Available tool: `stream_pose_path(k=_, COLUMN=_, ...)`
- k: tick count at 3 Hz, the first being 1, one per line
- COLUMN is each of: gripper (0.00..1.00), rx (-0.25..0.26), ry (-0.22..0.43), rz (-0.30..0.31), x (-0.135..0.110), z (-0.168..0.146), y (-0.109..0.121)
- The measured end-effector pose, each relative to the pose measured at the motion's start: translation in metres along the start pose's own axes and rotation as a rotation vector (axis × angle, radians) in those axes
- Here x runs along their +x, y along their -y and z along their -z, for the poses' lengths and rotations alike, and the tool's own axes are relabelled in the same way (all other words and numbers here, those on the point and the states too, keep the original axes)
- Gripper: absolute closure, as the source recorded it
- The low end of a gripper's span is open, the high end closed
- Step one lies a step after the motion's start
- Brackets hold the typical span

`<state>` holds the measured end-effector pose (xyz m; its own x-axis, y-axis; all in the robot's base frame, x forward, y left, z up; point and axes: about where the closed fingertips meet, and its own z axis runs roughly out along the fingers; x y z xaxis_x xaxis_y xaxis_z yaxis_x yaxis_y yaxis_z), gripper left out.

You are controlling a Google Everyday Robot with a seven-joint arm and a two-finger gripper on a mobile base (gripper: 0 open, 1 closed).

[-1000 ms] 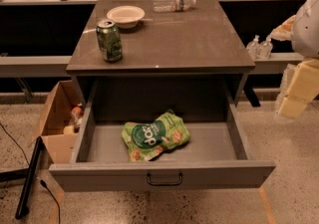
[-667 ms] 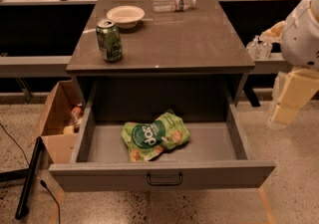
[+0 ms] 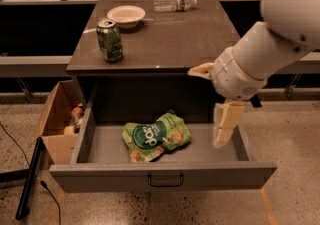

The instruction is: Pick green rice chip bag from top drawer and place on counter

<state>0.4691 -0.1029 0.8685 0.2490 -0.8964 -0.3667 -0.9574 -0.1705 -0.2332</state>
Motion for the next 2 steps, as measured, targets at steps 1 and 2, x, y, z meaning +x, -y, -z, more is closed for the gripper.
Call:
stream_pose_path(k=1, gripper=0.00, rx=-0.080, ry=0.133, rz=0.203, x=-0.0309, z=-0.0676, y=0.0068)
stream_pose_path(k=2, gripper=0.00, rx=-0.082, ry=0.138, rz=0.254, x=-0.0295, z=-0.0706, y=0.0062)
